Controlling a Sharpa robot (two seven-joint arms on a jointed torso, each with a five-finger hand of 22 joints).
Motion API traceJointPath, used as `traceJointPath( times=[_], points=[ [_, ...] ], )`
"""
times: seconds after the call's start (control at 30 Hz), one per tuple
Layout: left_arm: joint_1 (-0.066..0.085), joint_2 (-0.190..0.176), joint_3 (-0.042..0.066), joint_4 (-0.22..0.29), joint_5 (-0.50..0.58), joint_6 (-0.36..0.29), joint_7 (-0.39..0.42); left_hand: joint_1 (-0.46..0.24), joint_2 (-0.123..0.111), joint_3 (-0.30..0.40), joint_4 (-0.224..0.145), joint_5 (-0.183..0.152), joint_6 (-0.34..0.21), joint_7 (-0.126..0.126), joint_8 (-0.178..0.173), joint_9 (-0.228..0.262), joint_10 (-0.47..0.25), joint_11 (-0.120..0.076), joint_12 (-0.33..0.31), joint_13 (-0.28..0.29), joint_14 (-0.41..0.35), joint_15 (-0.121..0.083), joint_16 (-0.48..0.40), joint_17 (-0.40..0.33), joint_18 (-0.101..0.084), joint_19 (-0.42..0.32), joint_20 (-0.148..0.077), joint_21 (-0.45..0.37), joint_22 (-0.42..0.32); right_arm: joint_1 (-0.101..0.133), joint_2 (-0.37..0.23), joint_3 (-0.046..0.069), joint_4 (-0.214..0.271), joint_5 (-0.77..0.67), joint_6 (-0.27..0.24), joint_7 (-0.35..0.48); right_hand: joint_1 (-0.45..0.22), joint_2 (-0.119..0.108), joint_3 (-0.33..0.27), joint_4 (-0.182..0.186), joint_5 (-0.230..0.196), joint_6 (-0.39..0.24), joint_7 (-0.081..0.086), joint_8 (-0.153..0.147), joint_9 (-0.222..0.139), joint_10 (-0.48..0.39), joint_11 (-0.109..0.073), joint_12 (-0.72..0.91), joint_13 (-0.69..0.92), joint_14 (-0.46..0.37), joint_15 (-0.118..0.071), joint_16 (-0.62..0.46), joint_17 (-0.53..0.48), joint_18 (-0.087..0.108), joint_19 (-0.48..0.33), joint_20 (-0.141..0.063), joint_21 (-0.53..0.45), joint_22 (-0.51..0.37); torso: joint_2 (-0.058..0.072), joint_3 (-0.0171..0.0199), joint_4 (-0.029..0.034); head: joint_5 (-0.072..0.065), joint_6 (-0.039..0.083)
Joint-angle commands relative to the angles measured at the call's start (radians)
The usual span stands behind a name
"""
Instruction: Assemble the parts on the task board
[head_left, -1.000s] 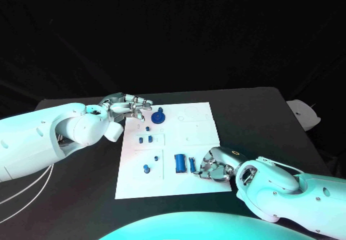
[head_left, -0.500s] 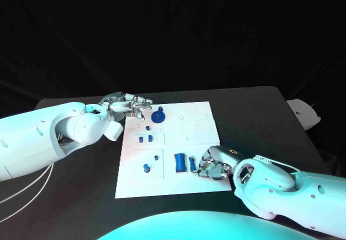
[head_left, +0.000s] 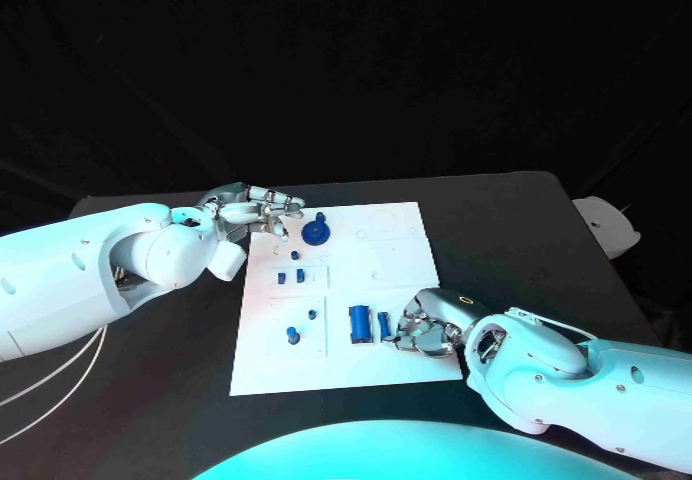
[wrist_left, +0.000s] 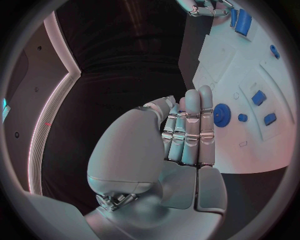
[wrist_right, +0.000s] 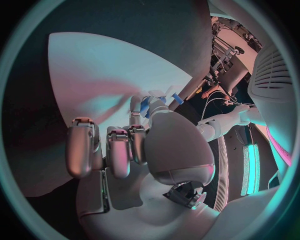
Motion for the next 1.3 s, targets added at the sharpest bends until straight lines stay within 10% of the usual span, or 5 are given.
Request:
traceJointPath(
  times=[0.03, 1.03, 1.3],
  points=[
    [0.001, 0.002, 0.001, 0.001, 0.003, 0.015, 0.003, -0.003, 0.007, 0.005, -0.001, 0.003, -0.005, 0.0, -0.001, 0.0, -0.006, 0.001, 0.003, -0.001, -0.002, 0.002, -0.002, -0.002, 0.014, 0.003, 0.004, 0.004, 0.002, -0.001, 0.001, 0.001, -0.001, -0.01, -0.005, 0.009, 0.01, 0.008, -0.005, -0.001, 0.005, -0.003, -0.003, 0.005, 0.001, 0.068, -0.004, 0.002, 0.2, 0.104, -0.004, 0.006, 0.263, -0.002, 0.042, -0.007, 0.003, 0.207, 0.0, -0.0005, 0.0, 0.001, -0.001],
    [0.001, 0.001, 0.001, 0.002, 0.003, 0.016, 0.004, -0.001, 0.007, 0.007, -0.003, 0.003, -0.005, 0.0, -0.001, 0.0, -0.006, 0.001, 0.004, -0.001, -0.002, 0.002, -0.002, -0.002, 0.014, 0.003, 0.004, 0.004, 0.002, -0.001, -0.014, 0.003, 0.012, 0.003, -0.007, 0.077, 0.057, 0.003, -0.021, -0.028, -0.038, -0.007, -0.003, 0.008, 0.005, 0.069, -0.005, 0.005, 0.202, 0.104, -0.005, 0.006, 0.263, -0.003, 0.042, -0.008, 0.005, 0.207, 0.0, 0.0004, -0.0005, 0.002, -0.005],
    [0.001, 0.002, 0.001, 0.001, 0.003, 0.017, 0.003, -0.001, 0.007, 0.007, -0.003, 0.003, -0.005, 0.0, -0.001, 0.0, -0.006, 0.001, 0.004, -0.001, -0.002, 0.002, -0.002, -0.002, 0.014, 0.003, 0.004, 0.004, 0.002, 0.0, -0.015, 0.005, 0.011, 0.0, -0.029, 0.074, 0.014, 0.021, -0.043, 0.015, 0.021, -0.006, -0.001, 0.008, 0.005, 0.07, -0.003, 0.006, 0.203, 0.104, -0.003, 0.006, 0.263, -0.003, 0.043, -0.007, 0.008, 0.208, 0.0, -0.0002, -0.0011, 0.003, -0.005]
  ],
)
